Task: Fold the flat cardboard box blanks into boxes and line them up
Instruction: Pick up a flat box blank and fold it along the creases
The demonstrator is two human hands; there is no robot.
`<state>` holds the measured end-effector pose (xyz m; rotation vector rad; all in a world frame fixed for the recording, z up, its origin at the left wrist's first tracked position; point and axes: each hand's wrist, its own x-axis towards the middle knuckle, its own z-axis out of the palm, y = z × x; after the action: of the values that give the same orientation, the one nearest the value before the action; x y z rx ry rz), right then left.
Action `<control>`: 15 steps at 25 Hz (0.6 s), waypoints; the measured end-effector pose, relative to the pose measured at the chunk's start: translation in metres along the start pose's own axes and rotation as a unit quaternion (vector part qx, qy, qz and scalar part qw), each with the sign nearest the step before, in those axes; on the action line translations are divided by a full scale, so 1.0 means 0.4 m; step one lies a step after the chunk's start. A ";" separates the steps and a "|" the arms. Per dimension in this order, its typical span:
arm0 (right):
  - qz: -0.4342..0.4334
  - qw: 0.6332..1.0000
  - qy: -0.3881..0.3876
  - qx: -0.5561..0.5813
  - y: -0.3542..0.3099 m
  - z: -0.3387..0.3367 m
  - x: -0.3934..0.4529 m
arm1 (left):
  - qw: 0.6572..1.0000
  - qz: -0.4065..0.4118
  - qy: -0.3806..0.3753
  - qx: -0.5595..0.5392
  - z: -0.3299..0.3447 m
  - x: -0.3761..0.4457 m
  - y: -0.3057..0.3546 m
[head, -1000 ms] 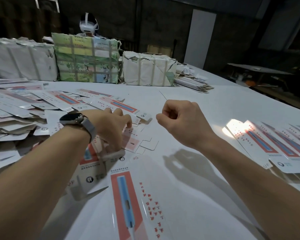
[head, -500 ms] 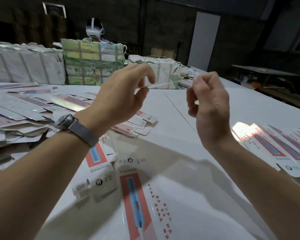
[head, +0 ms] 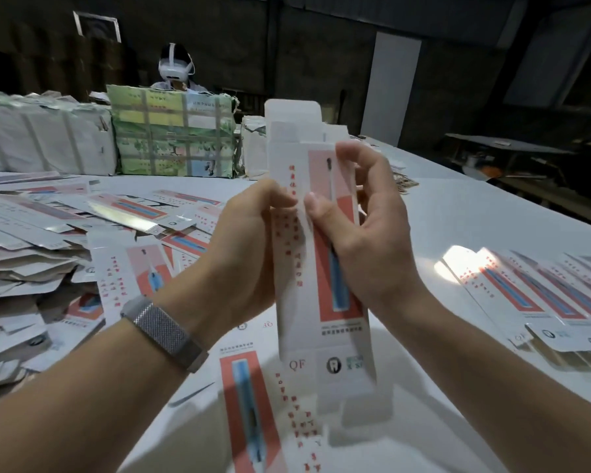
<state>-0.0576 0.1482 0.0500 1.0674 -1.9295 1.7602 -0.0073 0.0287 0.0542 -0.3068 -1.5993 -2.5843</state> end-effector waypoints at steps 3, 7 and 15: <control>0.004 0.998 0.005 -0.062 0.009 0.002 -0.002 | 0.996 -0.049 -0.001 -0.071 -0.020 -0.008 -0.001; -0.008 0.993 -0.010 -0.119 0.022 0.006 0.000 | 0.996 -0.072 0.053 -0.013 -0.027 -0.016 -0.004; -0.020 0.978 0.034 -0.204 0.019 -0.007 0.012 | 0.996 0.010 0.032 0.084 -0.023 -0.010 -0.013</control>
<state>-0.0670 0.1491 0.0484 0.8777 -2.0867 1.2788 -0.0056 0.0226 0.0447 -0.2248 -1.7666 -2.3987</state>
